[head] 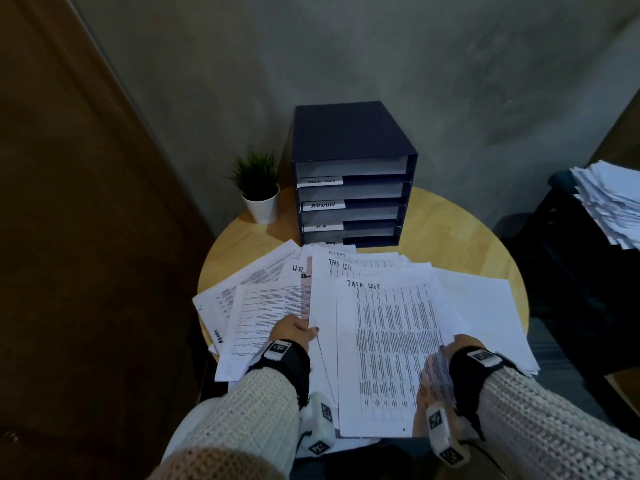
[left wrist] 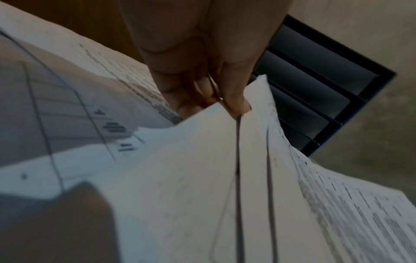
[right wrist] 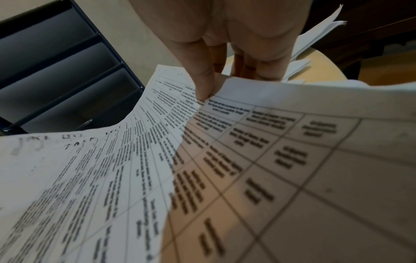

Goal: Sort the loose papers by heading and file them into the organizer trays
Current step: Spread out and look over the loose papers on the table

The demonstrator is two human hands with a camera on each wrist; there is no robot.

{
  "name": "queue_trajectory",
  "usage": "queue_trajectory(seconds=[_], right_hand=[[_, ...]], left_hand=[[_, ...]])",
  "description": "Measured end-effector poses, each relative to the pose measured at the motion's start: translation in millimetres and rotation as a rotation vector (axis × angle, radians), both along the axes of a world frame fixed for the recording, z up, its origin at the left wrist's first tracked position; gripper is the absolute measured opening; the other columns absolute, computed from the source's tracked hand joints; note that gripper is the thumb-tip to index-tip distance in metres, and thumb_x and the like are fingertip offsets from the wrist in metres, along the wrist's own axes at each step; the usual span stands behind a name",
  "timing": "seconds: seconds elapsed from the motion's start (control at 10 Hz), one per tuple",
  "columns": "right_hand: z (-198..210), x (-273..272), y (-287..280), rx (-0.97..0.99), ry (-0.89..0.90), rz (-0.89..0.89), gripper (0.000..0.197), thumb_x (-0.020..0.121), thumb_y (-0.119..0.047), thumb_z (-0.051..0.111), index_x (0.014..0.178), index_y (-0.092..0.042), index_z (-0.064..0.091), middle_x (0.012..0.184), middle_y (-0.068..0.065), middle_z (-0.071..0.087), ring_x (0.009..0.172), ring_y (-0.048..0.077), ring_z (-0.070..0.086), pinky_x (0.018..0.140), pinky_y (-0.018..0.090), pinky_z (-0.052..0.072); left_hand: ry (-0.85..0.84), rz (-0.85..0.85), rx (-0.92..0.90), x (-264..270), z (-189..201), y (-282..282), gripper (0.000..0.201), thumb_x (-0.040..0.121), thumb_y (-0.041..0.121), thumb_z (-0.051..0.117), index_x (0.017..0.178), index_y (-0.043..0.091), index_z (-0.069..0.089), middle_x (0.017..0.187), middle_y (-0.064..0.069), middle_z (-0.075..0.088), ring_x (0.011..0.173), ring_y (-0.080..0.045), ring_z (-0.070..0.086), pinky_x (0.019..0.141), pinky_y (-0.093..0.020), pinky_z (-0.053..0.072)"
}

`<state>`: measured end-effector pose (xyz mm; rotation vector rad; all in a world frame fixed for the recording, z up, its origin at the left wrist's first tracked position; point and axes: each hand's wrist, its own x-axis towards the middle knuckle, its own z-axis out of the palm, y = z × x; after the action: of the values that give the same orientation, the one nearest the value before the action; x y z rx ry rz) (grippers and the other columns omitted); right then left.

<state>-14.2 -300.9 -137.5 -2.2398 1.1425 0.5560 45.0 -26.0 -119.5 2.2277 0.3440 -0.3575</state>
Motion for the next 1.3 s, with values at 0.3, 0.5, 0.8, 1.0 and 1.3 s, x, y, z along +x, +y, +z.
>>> queue_trajectory(seconds=[0.3,0.5,0.8,1.0,1.3], right_hand=[[11,1,5,-0.11,-0.063,0.178,0.045,0.102,-0.021,0.037,0.145,-0.011,0.033,0.152,0.01,0.032,0.139,0.025,0.035,0.112,0.032,0.033],[23,8,11,0.016,-0.133,0.082,0.056,0.101,-0.022,0.041,0.15,-0.005,0.019,0.156,0.012,0.024,0.141,0.028,0.031,0.112,0.033,0.03],[50,-6,26,0.052,-0.154,0.186,0.051,0.1,-0.027,0.042,0.146,-0.007,0.031,0.15,0.011,0.037,0.135,0.028,0.041,0.107,0.031,0.035],[56,-6,32,0.207,-0.361,0.093,0.039,0.098,-0.027,0.048,0.134,-0.012,0.048,0.122,0.013,0.058,0.102,0.027,0.056,0.086,0.032,0.043],[61,-1,38,0.377,-0.451,-0.106,0.016,0.095,-0.022,0.054,0.109,-0.014,0.056,0.12,0.015,0.053,0.107,0.032,0.055,0.101,0.05,0.045]], left_hand=[[-0.073,0.064,0.065,18,41,42,0.033,0.097,0.005,0.039,0.127,0.01,0.051,0.128,-0.015,0.056,0.114,-0.032,0.054,0.096,-0.032,0.041],[-0.305,0.205,0.065,26,87,71,0.037,0.096,0.004,0.036,0.129,0.013,0.05,0.124,-0.019,0.055,0.093,-0.027,0.049,0.08,-0.028,0.034],[-0.515,0.393,0.048,29,147,115,0.033,0.095,0.004,0.033,0.123,0.01,0.05,0.115,-0.025,0.057,0.102,-0.038,0.055,0.079,-0.034,0.037],[-0.462,0.265,0.036,21,141,90,0.034,0.094,0.003,0.038,0.125,0.005,0.051,0.122,-0.023,0.057,0.112,-0.037,0.054,0.092,-0.037,0.041],[-0.245,-0.02,-0.065,-3,75,30,0.031,0.093,0.002,0.041,0.122,0.008,0.05,0.117,-0.014,0.058,0.104,-0.03,0.055,0.075,-0.021,0.034]])
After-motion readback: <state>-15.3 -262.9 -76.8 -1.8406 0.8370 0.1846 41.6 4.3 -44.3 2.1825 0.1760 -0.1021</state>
